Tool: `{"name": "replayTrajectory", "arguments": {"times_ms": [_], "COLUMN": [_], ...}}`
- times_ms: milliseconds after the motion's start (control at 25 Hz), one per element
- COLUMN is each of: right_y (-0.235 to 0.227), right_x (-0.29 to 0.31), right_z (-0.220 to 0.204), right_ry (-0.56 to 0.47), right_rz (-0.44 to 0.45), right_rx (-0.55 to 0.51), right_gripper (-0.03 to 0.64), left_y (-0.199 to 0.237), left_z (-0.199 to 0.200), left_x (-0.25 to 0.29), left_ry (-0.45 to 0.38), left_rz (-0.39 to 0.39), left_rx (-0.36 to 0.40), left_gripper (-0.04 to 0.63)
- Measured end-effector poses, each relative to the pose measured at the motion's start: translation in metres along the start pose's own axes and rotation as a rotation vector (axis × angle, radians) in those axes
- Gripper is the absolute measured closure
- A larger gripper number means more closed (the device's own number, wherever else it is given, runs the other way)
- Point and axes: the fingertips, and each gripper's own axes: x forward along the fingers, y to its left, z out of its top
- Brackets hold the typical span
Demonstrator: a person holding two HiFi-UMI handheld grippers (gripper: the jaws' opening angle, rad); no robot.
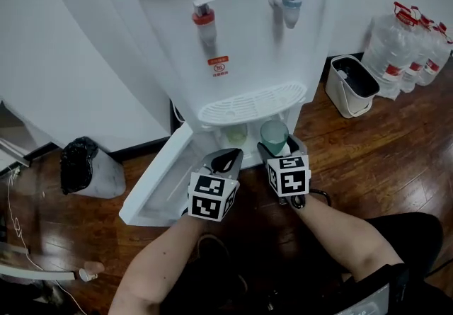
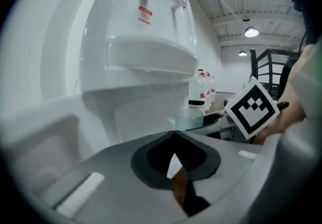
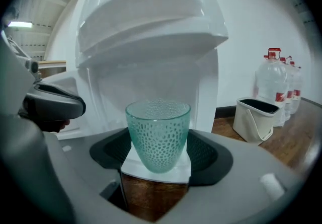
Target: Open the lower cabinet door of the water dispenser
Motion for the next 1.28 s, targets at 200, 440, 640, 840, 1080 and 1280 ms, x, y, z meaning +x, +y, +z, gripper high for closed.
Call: {"name": "replayTrajectory", "arguments": {"times_ms": [200,440,640,840,1080,1280], "right_y": [0.014,0.036,0.056,0.076,0.067,0.068], "right_x": [-0.047,-0.113,-0.164,-0.215,-0.228,-0.225], "right_z": [0.034,0.075,0.124,0.166,0.196,0.215], "right_ry": [-0.024,-0.042,-0.090,-0.133,-0.112,-0.118], "right_rz": [0.071,0.187,0.291,0.420,0.447,0.477], "right_rx": [-0.068,-0.083,-0.128,-0.148,0.003,-0.038], "right_gripper": [0.268,0.268,0.268,0.268,0.268,0.268], "left_y": [-0.016,-0.030,-0.021,-0.012,-0.038,-0.036], "left_z": [0.052,0.120,0.171,0.200,0.211,0.202], "left_x": [-0.039,-0.092,-0.136,-0.166,-0.168,-0.155], "left_ry": [-0.015,-0.093,-0.213,-0.296,-0.294,-0.262], "left_rz": [-0.079,-0.095,0.026,0.096,0.047,0.036], "left_rx": [0.030,0.020,-0.038,-0.114,-0.042,-0.037], "left_gripper": [0.466,0.462,0.451,0.443,0.443,0.437]}}
